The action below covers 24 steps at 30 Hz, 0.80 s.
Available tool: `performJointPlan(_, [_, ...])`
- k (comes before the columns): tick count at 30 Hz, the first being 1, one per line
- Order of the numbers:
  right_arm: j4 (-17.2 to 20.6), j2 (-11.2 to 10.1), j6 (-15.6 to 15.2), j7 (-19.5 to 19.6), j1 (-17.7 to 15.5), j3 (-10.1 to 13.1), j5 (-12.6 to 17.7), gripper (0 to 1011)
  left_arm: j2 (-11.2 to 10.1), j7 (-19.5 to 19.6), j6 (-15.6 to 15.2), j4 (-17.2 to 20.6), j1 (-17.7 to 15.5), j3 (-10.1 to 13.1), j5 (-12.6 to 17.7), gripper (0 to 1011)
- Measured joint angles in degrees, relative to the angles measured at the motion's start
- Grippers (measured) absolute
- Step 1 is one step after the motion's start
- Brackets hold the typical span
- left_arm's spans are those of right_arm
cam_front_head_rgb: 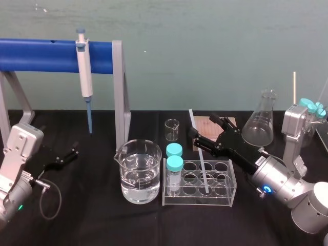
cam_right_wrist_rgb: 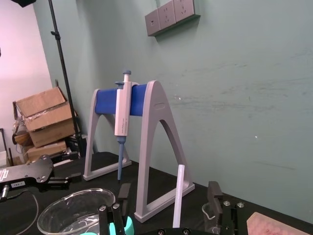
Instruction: Pick up the stirring rod with one hand, then place it down.
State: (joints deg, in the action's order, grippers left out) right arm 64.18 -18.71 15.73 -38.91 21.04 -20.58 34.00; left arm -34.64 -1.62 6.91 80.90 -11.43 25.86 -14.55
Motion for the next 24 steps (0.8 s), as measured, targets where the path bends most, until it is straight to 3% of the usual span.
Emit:
performJointPlan(7, [0.0,0.0,0.0,0.0,0.0,0.0,0.0,1003,0.0,0.0,0.0,0.0,0.0,0.0,0.0,1000])
performJointPlan(9, [1.1,-0.3,0.1,1.8,-0.5,0.4,-1.1,1003,0.0,0.0,0.0,0.0,0.0,0.0,0.0,1000])
performJointPlan(15, [7.2,-1.1,-0.2,13.0,-4.4,4.1,-5.7,1003,0.0,0.0,0.0,0.0,0.0,0.0,0.0,1000])
performJointPlan(24, [9.2,-1.1,-3.3,22.2,-7.6,7.5,-9.5,1003,0.0,0.0,0.0,0.0,0.0,0.0,0.0,1000])
